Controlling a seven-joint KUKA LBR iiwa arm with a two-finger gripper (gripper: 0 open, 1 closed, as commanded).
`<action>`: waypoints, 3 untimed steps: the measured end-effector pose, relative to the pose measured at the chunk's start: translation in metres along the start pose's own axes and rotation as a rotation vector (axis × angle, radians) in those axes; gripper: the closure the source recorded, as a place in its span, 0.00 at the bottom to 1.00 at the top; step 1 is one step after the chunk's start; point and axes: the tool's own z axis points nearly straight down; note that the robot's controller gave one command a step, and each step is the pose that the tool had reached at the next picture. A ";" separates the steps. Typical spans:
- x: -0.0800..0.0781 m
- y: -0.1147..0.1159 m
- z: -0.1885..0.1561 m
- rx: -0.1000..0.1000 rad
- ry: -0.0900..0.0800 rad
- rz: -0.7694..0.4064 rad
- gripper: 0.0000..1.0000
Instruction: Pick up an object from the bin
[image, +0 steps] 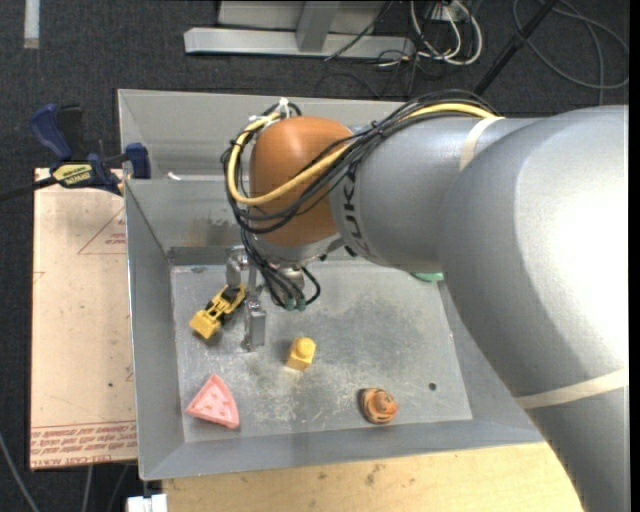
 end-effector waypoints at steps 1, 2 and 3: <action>-0.019 0.028 0.012 -0.006 0.000 -0.068 0.00; -0.026 0.017 0.023 -0.001 -0.003 -0.216 0.00; -0.021 0.026 0.030 -0.003 0.000 -0.280 0.00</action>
Offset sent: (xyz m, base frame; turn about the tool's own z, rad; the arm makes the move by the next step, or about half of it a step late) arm 0.0177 0.0258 -0.0357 -0.3152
